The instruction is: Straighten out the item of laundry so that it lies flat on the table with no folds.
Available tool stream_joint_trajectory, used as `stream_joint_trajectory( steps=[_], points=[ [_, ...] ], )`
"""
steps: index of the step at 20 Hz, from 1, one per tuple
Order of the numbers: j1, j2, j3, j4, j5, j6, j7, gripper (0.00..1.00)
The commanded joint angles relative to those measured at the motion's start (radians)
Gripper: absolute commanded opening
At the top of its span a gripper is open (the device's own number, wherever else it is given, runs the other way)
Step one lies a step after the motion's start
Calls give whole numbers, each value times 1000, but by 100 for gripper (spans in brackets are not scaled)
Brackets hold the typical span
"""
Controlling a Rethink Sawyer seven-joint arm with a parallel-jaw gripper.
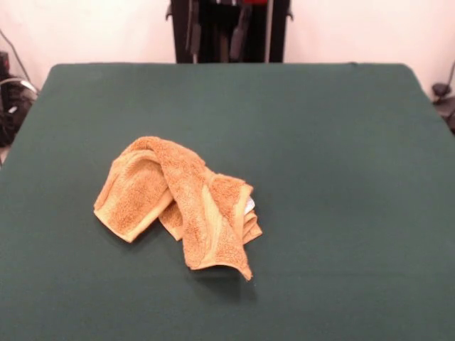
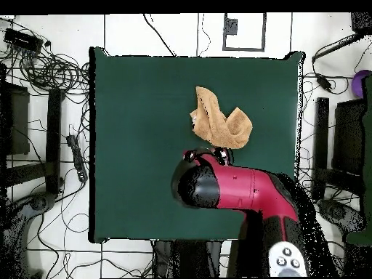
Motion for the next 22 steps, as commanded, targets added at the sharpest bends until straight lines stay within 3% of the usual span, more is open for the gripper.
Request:
stream_joint_trajectory(
  steps=[1, 10, 14, 22],
  points=[
    [78, 214, -1, -75, -12, -21, 179, 100],
    [35, 401, -51, -116, 2, -248, 223, 100],
    [39, 418, -77, -137, 14, -196, 196, 100],
    [68, 94, -121, -83, 20, 65, 79, 100]
  ],
)
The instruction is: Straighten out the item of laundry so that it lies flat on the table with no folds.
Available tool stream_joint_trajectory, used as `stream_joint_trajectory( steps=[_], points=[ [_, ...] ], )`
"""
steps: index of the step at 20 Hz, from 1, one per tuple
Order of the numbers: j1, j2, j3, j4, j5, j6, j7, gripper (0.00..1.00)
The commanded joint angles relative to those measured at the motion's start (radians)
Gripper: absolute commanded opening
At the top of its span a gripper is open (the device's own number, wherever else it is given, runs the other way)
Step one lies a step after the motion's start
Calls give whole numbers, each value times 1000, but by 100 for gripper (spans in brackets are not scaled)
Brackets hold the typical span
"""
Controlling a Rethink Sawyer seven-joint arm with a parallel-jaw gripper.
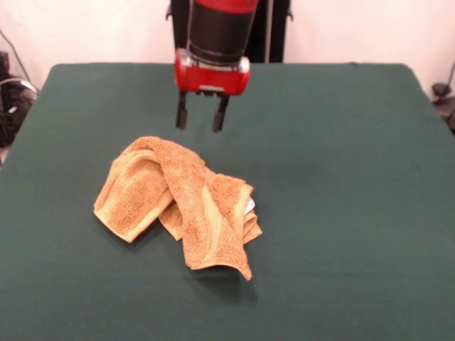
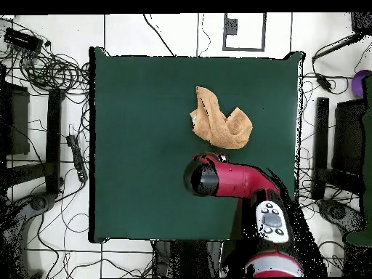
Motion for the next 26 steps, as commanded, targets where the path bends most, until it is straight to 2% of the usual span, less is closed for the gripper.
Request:
stream_joint_trajectory(
  steps=[1, 5, 14, 18, 23, 26],
  points=[
    [47, -233, -25, -10, 18, 227, 67, 100],
    [83, -277, -50, -59, 2, 341, 52, 100],
    [61, -376, -16, -6, -9, 348, 48, 100],
    [13, -290, 35, 52, 7, 229, 91, 100],
    [-110, -236, 167, 183, 84, 108, 86, 100],
    [-136, -204, 178, 233, 134, 46, 182, 100]
  ],
)
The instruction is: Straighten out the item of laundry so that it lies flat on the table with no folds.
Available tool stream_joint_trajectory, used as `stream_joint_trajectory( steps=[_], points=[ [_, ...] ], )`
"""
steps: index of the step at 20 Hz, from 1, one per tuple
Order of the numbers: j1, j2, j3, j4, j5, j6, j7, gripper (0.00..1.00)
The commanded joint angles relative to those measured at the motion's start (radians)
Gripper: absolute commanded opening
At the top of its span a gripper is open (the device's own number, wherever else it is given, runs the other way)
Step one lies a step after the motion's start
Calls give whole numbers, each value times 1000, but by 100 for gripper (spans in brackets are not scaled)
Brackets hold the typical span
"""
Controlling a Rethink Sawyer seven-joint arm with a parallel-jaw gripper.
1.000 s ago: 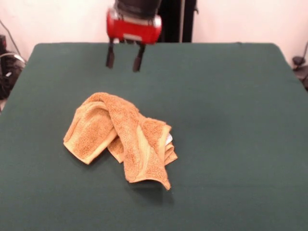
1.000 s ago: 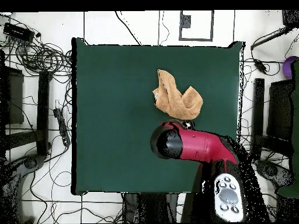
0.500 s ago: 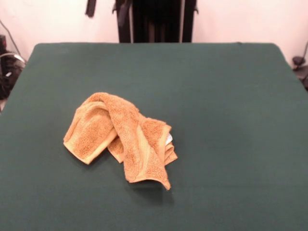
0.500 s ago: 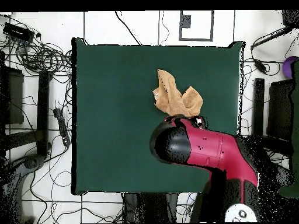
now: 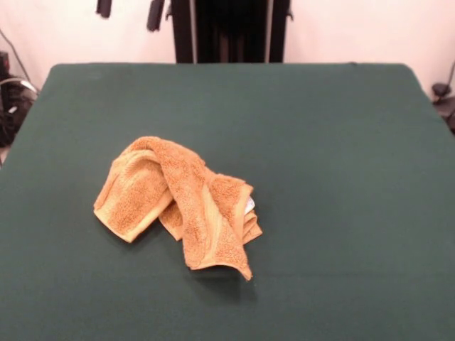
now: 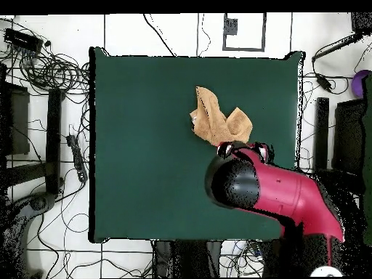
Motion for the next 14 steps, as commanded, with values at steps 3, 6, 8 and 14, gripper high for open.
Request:
stream_joint_trajectory(
  steps=[3, 6, 8, 14],
  points=[
    [-4, 139, 93, 243, 131, -115, 292, 100],
    [82, 144, -13, 213, 170, 72, 342, 100],
    [81, 147, 4, 241, 210, 82, 331, 100],
    [70, 147, 38, 248, 290, 94, 286, 100]
  ],
)
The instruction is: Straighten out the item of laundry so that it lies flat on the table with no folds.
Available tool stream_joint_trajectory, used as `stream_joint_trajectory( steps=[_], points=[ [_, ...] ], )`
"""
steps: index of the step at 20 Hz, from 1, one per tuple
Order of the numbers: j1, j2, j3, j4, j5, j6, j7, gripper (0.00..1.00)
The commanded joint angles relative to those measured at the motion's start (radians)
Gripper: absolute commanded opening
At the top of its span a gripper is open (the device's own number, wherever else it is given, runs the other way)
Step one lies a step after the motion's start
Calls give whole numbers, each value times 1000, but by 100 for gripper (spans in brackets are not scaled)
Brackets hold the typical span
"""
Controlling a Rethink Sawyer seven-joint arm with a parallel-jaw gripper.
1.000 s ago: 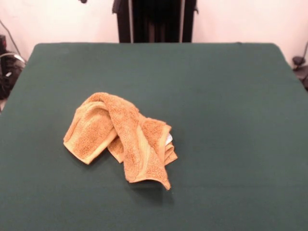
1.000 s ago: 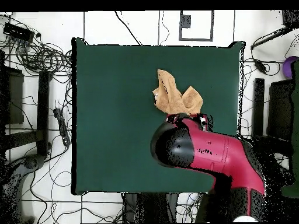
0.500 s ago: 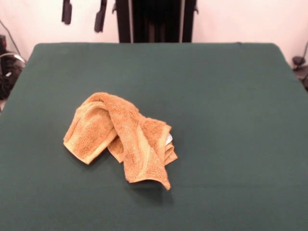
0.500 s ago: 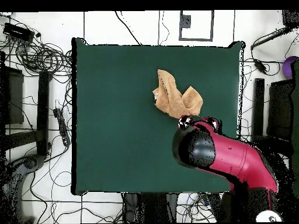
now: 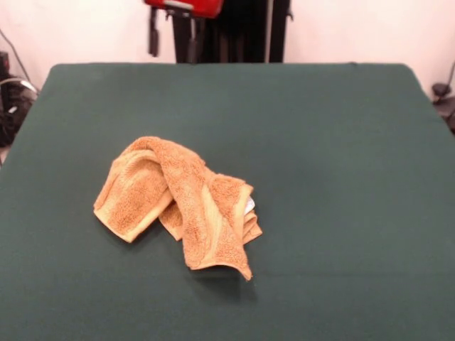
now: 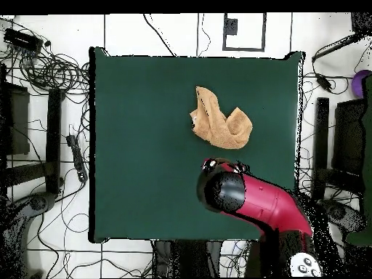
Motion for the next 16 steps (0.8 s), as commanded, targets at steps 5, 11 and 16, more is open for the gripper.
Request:
stream_joint_trajectory(
  steps=[5, 11, 16],
  points=[
    [-3, 33, 104, 143, 149, 75, 204, 100],
    [-15, 64, 121, 194, 133, -76, 204, 100],
    [3, 80, 120, 215, 130, -146, 235, 100]
  ],
)
